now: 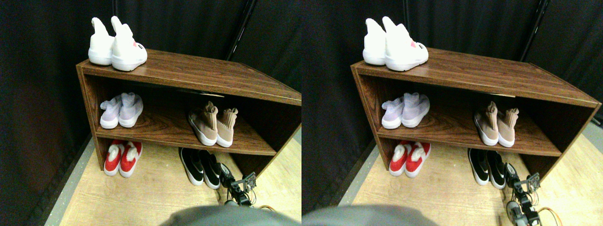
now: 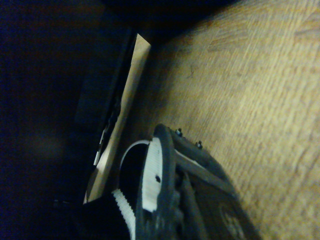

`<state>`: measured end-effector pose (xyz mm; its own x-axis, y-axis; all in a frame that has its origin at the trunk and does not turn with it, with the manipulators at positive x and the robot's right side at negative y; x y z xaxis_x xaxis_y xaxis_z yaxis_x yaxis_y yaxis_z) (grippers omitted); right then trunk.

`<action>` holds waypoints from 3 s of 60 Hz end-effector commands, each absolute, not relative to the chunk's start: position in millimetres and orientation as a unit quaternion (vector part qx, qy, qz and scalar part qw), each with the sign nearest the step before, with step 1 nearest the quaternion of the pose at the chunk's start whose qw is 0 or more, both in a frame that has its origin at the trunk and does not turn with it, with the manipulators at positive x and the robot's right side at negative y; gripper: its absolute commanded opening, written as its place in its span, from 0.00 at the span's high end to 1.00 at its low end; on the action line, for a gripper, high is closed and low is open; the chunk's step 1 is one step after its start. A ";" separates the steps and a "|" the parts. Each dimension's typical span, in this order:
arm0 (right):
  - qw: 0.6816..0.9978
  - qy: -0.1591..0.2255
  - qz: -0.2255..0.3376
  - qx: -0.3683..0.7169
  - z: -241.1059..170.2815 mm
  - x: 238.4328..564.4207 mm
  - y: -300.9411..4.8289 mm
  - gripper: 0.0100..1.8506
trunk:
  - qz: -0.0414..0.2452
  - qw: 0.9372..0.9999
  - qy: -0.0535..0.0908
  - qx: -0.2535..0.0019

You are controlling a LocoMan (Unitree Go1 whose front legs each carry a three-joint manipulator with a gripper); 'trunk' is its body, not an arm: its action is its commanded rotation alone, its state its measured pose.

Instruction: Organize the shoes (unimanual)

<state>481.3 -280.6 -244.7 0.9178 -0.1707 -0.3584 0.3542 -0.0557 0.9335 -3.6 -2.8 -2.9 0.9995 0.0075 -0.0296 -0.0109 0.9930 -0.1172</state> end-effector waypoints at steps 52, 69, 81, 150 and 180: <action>0.692 0.073 -0.168 0.698 -233.5 488.7 -271.4 0.97 | 0.006 0.998 0.024 -0.064; 0.720 0.030 -0.182 0.669 -210.9 479.6 -291.2 0.97 | -0.007 0.998 0.012 -0.059; 0.745 0.015 -0.155 0.649 -187.0 461.8 -310.6 0.97 | -0.016 0.998 0.005 -0.055; 0.796 0.063 0.080 0.596 -69.7 371.7 -213.1 0.97 | -0.012 0.997 -0.026 -0.067; 0.788 0.044 0.067 0.611 -77.6 387.9 -201.1 0.97 | -0.011 0.997 -0.023 -0.066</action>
